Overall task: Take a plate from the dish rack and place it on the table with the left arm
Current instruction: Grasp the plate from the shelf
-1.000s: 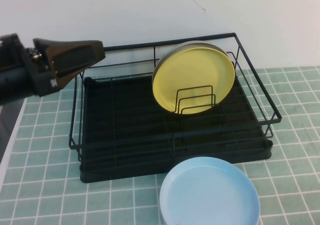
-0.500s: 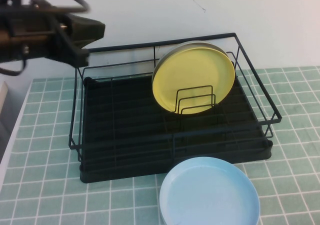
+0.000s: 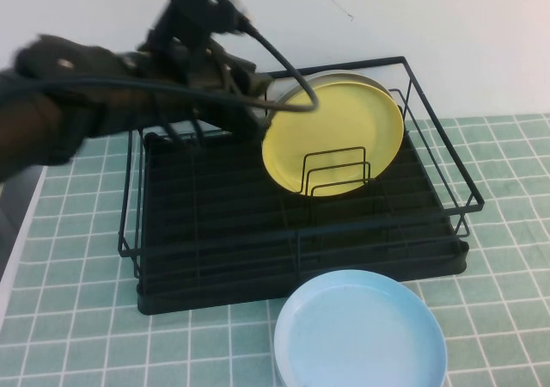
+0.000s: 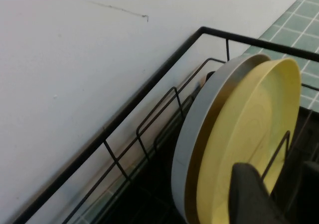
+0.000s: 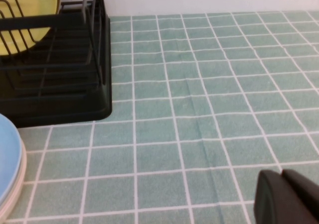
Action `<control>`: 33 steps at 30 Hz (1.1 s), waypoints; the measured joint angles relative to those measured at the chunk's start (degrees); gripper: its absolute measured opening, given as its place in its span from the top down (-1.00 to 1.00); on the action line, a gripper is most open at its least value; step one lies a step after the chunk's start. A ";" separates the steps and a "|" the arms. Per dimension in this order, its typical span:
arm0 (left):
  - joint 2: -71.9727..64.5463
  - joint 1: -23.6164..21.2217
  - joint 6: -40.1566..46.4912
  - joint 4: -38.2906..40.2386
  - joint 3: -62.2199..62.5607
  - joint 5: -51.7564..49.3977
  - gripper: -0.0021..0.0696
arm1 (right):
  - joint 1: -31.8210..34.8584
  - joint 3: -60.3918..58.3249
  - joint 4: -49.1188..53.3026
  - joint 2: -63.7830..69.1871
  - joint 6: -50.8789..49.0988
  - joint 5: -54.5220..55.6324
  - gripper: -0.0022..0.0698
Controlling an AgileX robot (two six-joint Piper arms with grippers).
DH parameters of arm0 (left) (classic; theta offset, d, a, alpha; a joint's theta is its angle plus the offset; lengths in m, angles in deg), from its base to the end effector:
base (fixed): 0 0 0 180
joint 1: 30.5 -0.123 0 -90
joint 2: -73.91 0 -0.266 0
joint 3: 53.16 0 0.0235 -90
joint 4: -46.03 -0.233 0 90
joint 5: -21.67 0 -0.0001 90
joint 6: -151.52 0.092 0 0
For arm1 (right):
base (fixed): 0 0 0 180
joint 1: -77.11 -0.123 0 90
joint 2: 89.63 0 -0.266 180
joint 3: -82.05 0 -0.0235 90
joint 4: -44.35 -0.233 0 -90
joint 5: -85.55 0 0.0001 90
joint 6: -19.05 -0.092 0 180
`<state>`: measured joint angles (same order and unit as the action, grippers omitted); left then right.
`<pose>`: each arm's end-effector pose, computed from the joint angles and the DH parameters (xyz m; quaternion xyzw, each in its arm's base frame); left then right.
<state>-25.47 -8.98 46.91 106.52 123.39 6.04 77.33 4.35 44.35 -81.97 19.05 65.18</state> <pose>0.3264 -0.1520 0.3250 0.3252 0.7523 -0.1250 0.5592 0.0552 -0.0002 0.1757 0.0015 0.7972 -0.0012 0.6037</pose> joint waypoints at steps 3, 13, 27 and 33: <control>-3.27 1.92 2.49 2.25 0.04 4.54 0.13 | 0.00 0.00 0.00 0.00 0.00 0.00 0.94; -12.68 3.08 6.02 6.21 2.23 8.99 -0.29 | 0.00 0.00 0.00 0.00 0.00 0.00 0.94; -21.78 3.08 7.51 13.54 11.24 6.02 0.23 | 0.00 0.00 0.00 0.00 0.00 0.00 0.94; -22.09 2.97 10.35 13.32 11.36 6.38 0.72 | 0.00 0.00 0.00 0.00 0.00 0.00 0.94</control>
<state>-47.56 -6.01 57.26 119.84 134.75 12.42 77.33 4.35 44.35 -81.97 19.05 65.18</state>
